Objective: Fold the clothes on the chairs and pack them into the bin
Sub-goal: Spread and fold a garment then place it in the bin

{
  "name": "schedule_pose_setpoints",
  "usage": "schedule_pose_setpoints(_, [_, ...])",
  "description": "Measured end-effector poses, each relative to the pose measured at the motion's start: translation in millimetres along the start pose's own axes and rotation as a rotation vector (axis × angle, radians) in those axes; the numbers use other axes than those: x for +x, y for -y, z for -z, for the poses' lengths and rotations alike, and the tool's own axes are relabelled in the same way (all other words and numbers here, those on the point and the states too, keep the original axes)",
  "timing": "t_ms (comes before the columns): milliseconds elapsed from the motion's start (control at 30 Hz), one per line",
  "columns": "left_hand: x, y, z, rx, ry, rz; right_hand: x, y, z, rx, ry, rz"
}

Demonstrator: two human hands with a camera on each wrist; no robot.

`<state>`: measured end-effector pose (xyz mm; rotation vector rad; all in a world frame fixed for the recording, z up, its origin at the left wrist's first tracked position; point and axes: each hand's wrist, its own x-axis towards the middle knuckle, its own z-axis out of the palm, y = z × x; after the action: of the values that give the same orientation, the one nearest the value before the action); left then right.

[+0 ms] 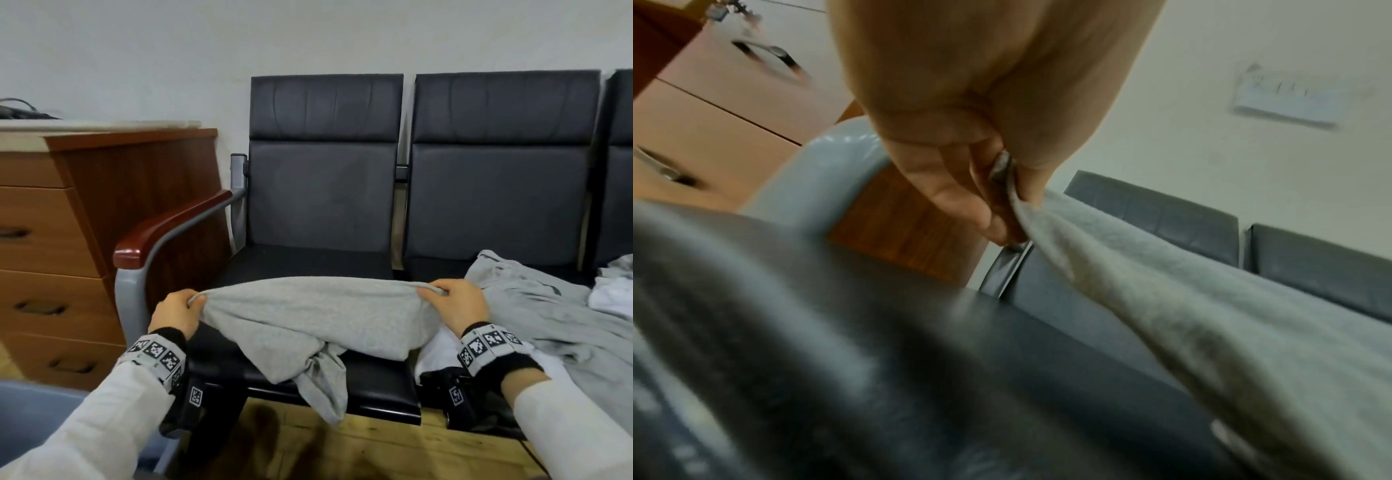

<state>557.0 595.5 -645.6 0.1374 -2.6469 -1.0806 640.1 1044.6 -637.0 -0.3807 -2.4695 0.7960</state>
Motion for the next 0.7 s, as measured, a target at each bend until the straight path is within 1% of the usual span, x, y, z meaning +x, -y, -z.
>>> schedule_pose_setpoints(67, [-3,6,0,0.036,0.049,0.045,-2,3,2,-0.025,-0.018,0.01])
schedule_pose_setpoints(133, [-9,2,0,0.043,0.067,0.073,-3,6,2,0.031,0.022,0.01])
schedule_pose_setpoints(233, [-5,-26,17,0.074,0.115,0.063,6,14,10,0.12,0.041,-0.027])
schedule_pose_setpoints(300, [9,-55,38,0.039,0.056,0.019,19,27,27,0.122,0.009,-0.026])
schedule_pose_setpoints(433, [30,-122,90,-0.144,-0.072,-0.08,39,74,85,0.138,-0.178,0.014])
schedule_pose_setpoints(533, [32,-158,123,-0.236,-0.116,-0.118,52,104,126,0.16,-0.187,0.033])
schedule_pose_setpoints(633, [28,-185,157,-0.336,-0.132,-0.134,56,131,161,0.339,-0.255,0.05])
schedule_pose_setpoints(700, [24,-198,178,-0.381,-0.197,-0.179,51,147,180,0.462,-0.336,0.095])
